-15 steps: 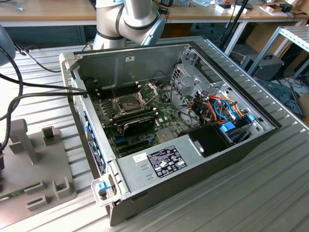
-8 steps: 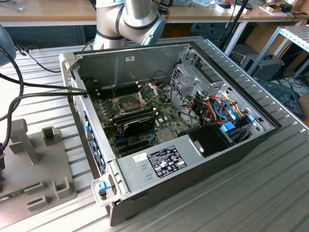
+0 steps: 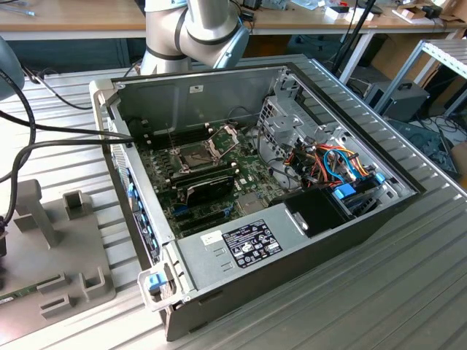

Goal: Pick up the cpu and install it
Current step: 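Pick up the cpu and move it towards the insertion slot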

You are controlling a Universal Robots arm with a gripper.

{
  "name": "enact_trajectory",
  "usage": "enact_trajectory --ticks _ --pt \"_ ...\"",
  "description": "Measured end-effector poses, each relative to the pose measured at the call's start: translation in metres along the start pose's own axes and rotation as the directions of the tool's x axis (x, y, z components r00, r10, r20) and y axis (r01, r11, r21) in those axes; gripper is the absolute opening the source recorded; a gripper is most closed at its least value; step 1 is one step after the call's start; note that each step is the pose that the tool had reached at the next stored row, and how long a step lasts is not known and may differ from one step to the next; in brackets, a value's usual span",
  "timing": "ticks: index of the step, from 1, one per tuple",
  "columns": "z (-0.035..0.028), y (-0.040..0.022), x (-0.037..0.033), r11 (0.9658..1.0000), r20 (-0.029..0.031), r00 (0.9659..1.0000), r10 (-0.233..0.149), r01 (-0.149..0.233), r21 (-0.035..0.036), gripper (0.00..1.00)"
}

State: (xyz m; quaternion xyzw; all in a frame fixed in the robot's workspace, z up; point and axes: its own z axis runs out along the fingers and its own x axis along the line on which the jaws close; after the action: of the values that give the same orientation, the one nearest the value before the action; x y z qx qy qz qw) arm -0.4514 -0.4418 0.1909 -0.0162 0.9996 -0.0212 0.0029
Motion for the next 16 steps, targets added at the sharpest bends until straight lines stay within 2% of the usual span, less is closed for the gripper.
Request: enact_trajectory --ticks 9,16 --pt "0.0001 0.0 -0.0001 1.0 0.0004 1.0 0.0 0.0 0.0 0.55" --pt "-0.0052 -0.0002 -0.0001 1.0 0.0004 1.0 0.0 0.0 -0.0001 0.55"
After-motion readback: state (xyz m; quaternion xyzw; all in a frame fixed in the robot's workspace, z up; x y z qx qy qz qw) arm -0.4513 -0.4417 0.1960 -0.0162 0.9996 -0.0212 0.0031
